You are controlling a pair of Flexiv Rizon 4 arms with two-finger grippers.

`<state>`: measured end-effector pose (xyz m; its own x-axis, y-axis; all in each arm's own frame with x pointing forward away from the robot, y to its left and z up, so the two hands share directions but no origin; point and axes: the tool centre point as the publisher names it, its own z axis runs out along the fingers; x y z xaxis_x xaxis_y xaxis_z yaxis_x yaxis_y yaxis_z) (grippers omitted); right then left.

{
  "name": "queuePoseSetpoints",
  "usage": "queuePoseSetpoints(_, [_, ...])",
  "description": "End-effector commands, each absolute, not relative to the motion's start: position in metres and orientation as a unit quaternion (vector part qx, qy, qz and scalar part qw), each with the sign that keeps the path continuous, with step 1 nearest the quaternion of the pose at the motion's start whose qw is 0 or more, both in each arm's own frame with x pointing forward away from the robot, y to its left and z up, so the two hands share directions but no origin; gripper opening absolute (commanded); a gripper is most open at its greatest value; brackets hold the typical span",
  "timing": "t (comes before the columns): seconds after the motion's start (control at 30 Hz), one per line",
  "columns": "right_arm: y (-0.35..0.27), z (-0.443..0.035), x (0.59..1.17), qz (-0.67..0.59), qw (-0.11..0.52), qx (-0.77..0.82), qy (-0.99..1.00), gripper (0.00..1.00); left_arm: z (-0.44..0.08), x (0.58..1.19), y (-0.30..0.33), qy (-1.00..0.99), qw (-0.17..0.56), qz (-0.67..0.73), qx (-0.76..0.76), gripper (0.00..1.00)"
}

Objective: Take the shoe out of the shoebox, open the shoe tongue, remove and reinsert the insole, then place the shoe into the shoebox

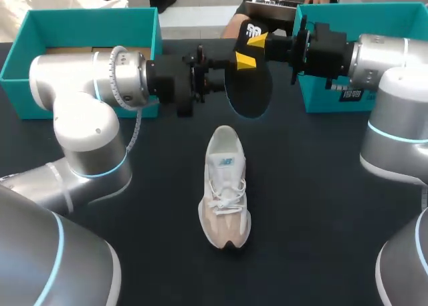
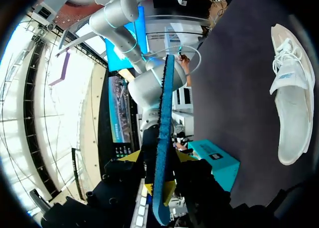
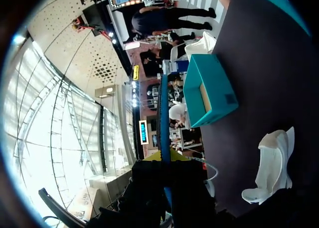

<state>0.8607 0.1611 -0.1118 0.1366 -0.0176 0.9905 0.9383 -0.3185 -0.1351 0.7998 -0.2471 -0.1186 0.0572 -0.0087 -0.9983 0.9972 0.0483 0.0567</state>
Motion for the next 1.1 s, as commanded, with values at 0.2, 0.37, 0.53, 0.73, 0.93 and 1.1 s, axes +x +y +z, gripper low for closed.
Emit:
queuePoseSetpoints(0.2, [0.161,-0.112,0.86,-0.53,0.442,-0.615,-0.381,0.0,-0.125,0.8,-0.235,0.506,0.521,-0.471,0.5,0.0])
queuePoseSetpoints(0.37, [0.161,-0.113,0.861,-0.531,0.443,-0.609,-0.389,0.0,-0.127,0.802,-0.232,0.513,0.521,-0.474,0.491,0.0])
queuePoseSetpoints(0.53, [0.152,-0.11,0.855,-0.541,0.431,-0.58,-0.43,1.0,-0.121,0.799,-0.225,0.518,0.518,-0.48,0.483,0.0])
queuePoseSetpoints(0.73, [0.13,-0.11,0.84,-0.556,0.44,-0.54,-0.454,1.0,-0.113,0.791,-0.212,0.524,0.518,-0.482,0.475,0.0])
queuePoseSetpoints(0.93, [0.103,-0.11,0.822,-0.568,0.428,-0.528,-0.463,1.0,-0.11,0.786,-0.197,0.535,0.516,-0.478,0.468,0.0])
queuePoseSetpoints(1.1, [0.095,-0.109,0.817,-0.56,0.434,-0.514,-0.483,1.0,-0.107,0.782,-0.189,0.533,0.516,-0.484,0.464,0.0])
